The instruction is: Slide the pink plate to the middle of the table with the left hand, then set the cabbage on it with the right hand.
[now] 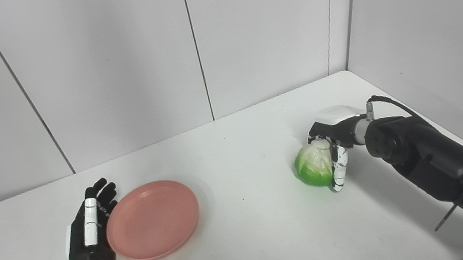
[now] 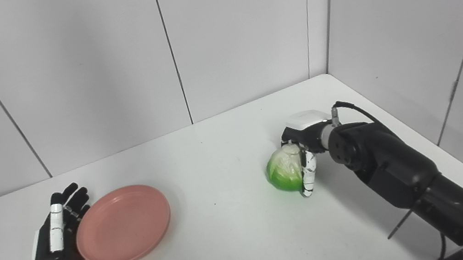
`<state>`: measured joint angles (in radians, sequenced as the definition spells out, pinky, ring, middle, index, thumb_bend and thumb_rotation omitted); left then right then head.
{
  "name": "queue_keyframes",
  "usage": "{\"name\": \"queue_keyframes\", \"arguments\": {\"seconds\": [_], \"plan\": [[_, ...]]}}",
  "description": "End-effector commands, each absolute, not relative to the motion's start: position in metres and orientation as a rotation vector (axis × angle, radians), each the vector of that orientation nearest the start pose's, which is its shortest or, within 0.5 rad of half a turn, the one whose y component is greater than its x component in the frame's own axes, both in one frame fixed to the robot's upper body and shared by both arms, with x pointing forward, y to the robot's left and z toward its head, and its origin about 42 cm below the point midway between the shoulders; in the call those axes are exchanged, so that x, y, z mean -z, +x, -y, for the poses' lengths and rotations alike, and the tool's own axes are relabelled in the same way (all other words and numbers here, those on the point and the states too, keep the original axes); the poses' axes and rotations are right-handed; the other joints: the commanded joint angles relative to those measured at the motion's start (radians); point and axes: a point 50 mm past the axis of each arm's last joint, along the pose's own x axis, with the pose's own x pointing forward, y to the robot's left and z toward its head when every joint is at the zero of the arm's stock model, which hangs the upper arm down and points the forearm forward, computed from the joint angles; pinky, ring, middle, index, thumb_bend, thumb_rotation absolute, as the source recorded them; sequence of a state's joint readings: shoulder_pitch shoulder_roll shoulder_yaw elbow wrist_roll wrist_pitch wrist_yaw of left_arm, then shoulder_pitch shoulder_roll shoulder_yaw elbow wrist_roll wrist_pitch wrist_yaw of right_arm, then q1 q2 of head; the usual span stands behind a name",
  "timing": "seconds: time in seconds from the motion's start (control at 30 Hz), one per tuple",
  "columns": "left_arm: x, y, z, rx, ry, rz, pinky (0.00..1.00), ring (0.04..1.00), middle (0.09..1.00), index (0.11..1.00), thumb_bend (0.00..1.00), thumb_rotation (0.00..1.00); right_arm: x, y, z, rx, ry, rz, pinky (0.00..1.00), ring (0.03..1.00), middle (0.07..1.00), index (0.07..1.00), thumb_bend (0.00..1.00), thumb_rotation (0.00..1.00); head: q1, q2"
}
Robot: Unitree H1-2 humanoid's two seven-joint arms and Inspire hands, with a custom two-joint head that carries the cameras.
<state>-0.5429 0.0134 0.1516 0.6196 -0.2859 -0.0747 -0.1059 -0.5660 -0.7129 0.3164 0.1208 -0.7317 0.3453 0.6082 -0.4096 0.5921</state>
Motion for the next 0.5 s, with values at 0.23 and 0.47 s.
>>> {"name": "queue_keyframes", "arguments": {"seconds": [0.23,0.47], "plan": [[-0.1148,0.4478,-0.2016,0.072,-0.303,-0.046,0.91,0.868,0.774,0.729,0.82,0.68,-0.2925,0.4324,0.3596,-0.245,-1.470,-0.215,0.28,0.367,0.490,0.624,1.00,0.13,0.002,0.000],[-0.1136,0.4486,-0.2009,0.071,-0.300,-0.045,0.89,0.855,0.759,0.718,0.84,0.68,-0.2946,0.4324,0.3597,-0.251,-1.476,-0.212,0.31,0.390,0.497,0.623,1.00,0.15,0.002,0.000]]}}
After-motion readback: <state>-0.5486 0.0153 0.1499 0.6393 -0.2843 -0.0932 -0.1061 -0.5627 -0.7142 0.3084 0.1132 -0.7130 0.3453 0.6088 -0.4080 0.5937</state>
